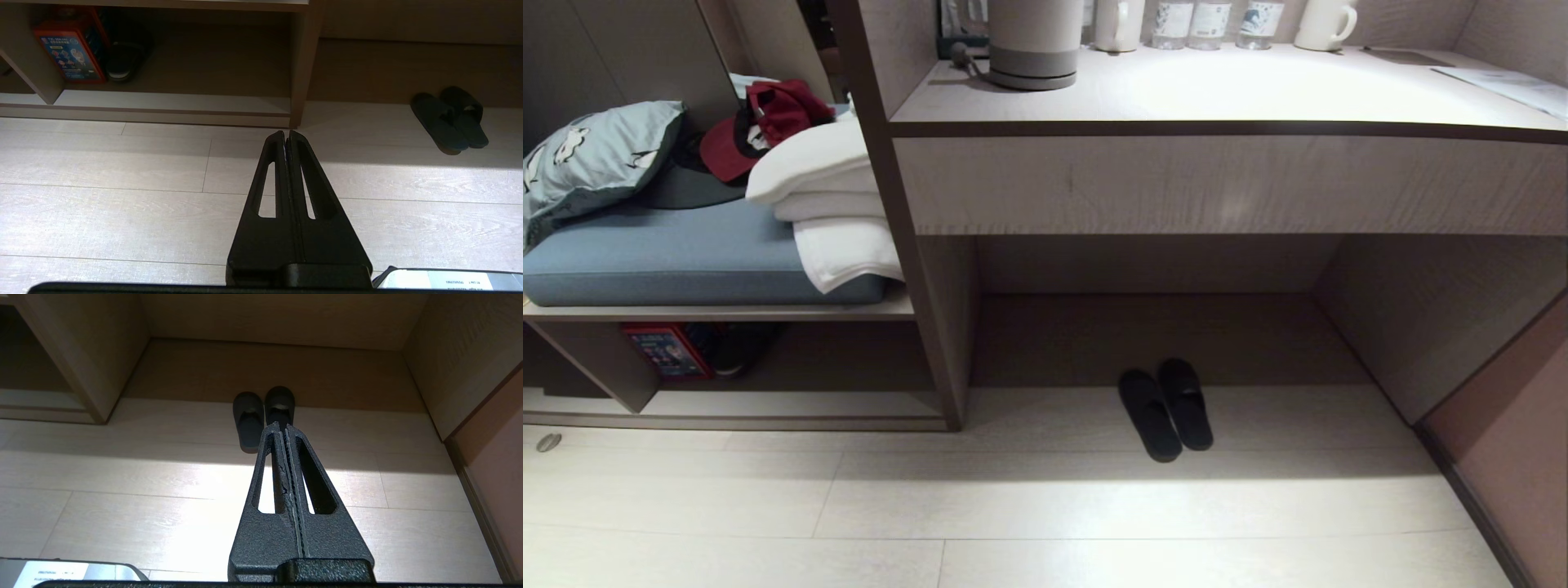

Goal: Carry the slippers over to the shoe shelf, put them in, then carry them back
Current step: Pick up the slippers on the floor

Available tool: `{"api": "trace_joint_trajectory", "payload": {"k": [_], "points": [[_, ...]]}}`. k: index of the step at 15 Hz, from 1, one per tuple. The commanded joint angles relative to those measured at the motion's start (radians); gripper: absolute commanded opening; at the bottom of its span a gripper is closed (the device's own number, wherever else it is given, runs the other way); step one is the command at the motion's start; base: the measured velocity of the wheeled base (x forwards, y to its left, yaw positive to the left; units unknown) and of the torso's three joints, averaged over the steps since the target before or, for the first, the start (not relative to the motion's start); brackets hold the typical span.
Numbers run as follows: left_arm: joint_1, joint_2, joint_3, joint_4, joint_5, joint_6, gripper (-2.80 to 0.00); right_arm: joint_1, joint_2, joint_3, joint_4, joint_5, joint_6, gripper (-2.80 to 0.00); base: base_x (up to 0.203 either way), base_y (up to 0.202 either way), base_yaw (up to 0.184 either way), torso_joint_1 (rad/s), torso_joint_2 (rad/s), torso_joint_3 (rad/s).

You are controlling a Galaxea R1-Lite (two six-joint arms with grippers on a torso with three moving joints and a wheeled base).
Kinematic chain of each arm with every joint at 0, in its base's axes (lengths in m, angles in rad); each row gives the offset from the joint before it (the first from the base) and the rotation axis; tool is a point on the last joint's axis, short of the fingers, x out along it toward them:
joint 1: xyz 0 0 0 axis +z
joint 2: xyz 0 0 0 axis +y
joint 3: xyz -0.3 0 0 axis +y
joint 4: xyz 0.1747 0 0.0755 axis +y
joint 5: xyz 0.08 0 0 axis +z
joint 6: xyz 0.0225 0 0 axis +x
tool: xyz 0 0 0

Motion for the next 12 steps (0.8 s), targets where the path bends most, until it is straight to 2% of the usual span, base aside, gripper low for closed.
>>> {"api": "trace_joint_trajectory", "payload": {"k": [1, 12], "points": [[0.0, 0.001, 0.0, 0.0, 0.001, -0.001, -2.8, 0.0, -0.001, 0.0, 0.0, 0.0, -0.001, -2.8, 0.0, 0.0, 0.0, 0.0, 0.0, 0.0], [0.0, 0.001, 0.0, 0.0, 0.001, 0.001, -2.8, 0.0, -0.001, 0.0, 0.0, 0.0, -0.001, -2.8, 0.0, 0.0, 0.0, 0.0, 0.0, 0.0]]}}
